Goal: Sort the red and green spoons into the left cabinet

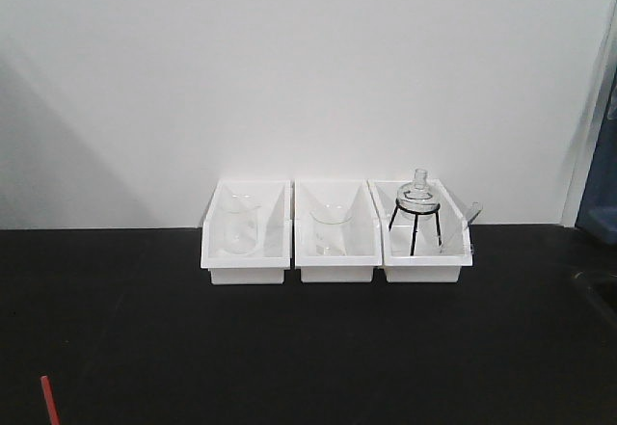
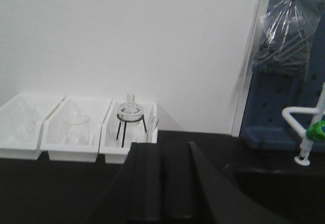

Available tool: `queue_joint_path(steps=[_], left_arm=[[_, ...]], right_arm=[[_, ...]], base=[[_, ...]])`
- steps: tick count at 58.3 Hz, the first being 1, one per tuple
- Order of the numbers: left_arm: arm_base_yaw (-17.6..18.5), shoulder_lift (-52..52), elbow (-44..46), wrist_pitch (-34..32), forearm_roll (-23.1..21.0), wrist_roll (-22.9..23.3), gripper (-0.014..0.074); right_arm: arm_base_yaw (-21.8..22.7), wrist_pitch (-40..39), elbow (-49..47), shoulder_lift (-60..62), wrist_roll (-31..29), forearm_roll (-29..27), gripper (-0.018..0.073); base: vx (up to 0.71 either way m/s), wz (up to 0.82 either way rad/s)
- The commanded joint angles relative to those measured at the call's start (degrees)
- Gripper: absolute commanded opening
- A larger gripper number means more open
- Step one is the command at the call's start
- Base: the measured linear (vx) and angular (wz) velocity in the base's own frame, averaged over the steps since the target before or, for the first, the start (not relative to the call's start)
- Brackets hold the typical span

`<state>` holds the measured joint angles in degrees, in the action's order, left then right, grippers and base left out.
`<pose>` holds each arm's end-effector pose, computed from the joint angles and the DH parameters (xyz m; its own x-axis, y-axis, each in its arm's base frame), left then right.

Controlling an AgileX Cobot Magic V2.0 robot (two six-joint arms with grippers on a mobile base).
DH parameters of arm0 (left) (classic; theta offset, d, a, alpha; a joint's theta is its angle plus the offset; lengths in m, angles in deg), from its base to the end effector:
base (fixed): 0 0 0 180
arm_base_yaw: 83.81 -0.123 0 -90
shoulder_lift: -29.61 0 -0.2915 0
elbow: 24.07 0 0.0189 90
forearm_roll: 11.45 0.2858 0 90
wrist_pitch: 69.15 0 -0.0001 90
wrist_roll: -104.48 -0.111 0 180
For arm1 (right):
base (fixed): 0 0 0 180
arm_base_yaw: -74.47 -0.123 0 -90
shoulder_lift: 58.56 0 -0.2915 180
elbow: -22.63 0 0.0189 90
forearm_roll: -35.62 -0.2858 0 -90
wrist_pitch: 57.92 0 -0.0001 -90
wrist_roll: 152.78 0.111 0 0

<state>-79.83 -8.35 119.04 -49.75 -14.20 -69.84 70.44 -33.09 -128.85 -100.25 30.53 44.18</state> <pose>0.1513 -0.0123 0.3870 -0.0851 -0.1383 -0.9867 0.0738 0.9867 -0.1447 0.1553 0.0040 0.4221 -0.0825 -0.0838 -0.9931 -0.0145 0.9965 -0.0829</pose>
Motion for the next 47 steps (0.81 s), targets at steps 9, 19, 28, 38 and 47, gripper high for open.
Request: queue_joint_path(steps=[9, 19, 28, 38, 47], left_arm=[[-0.1, -4.9, 2.3, -1.6, -0.5, -1.3, 0.0063], [-0.1, -5.8, 2.3, -0.3, -0.5, -1.3, 0.0213], [-0.1, -5.7, 2.3, 0.5, -0.5, -1.3, 0.0403], [-0.1, -5.7, 2.0, 2.2, -0.5, -1.1, 0.0554], [-0.1, -5.8, 2.0, 6.1, -0.6, -0.8, 0.0585]], right_arm=[[0.1, 0.1, -2.0, -4.7, -0.1, -7.1, 0.0042], [0.1, 2.9, -1.9, -6.3, -0.7, -11.2, 0.0203], [0.1, 4.5, -1.9, -7.8, -0.7, -12.6, 0.0461], [0.1, 9.8, -1.9, -10.2, -3.7, -18.1, 0.0685], [0.1, 17.6, -1.9, -15.8, -22.2, -33.1, 0.0699]], base=[[0.00, 0.00], [0.00, 0.00], [0.00, 0.00], [0.00, 0.00], [0.00, 0.00]])
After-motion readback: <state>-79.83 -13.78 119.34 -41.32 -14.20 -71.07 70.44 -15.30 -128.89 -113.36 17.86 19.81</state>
